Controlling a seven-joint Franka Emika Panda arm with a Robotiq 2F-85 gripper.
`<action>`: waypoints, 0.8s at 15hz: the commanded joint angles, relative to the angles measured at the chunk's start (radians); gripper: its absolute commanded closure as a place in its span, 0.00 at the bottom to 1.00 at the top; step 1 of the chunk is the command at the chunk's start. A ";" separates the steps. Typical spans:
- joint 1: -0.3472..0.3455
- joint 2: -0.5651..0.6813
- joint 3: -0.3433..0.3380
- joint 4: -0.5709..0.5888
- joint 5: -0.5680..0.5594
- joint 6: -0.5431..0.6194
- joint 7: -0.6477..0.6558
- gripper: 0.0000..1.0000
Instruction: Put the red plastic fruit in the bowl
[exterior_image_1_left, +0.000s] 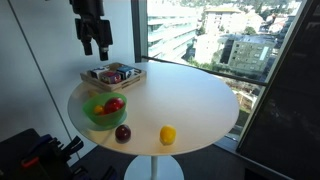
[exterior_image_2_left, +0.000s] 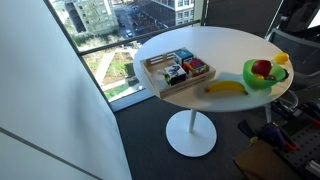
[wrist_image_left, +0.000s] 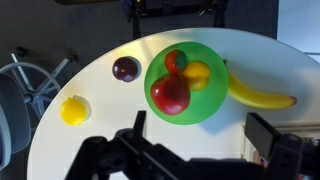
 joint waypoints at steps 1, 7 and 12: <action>-0.003 -0.012 -0.002 0.027 -0.024 -0.044 -0.029 0.00; 0.000 -0.019 -0.007 0.018 -0.012 0.007 -0.026 0.00; 0.000 -0.007 0.000 0.006 -0.010 0.019 -0.010 0.00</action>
